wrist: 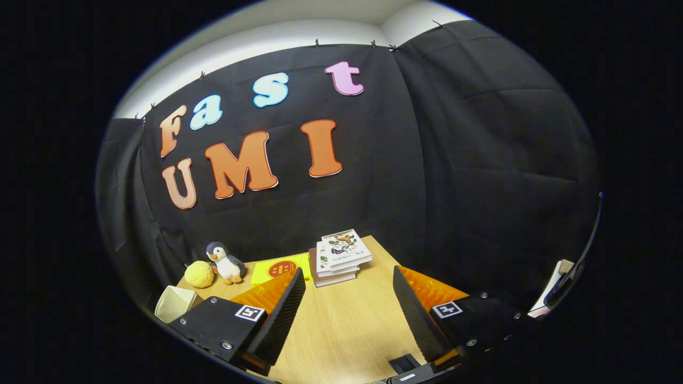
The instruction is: Open the storage box then place both shoes into the box .Put the left shoe in first, then the right shoe, with the right side of both shoes facing outward in a uniform manner.
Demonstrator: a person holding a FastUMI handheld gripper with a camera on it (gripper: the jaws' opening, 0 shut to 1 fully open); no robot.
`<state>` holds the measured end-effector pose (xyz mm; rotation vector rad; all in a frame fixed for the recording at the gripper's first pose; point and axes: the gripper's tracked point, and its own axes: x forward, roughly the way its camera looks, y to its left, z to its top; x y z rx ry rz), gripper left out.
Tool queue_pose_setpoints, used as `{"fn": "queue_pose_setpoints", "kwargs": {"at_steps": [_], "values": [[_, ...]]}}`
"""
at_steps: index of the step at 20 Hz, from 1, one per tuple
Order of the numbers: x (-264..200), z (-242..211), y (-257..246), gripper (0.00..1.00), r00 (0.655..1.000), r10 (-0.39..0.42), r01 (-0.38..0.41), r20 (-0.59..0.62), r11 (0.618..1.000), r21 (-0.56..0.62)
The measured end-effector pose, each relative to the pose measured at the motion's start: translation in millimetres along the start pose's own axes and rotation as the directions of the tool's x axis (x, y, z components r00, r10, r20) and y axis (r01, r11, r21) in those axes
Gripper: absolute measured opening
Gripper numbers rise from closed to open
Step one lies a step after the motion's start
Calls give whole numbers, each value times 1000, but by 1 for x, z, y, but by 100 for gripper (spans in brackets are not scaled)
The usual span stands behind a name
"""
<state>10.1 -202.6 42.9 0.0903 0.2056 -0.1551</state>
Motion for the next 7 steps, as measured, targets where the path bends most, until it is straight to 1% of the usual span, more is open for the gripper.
{"fn": "queue_pose_setpoints", "kwargs": {"at_steps": [4, 7], "values": [[0, 3, -19, 99, 1000, -29, 29, 3, 1000, -6], [-3, 3, -25, 98, 999, -38, 38, -4, 999, 18]]}}
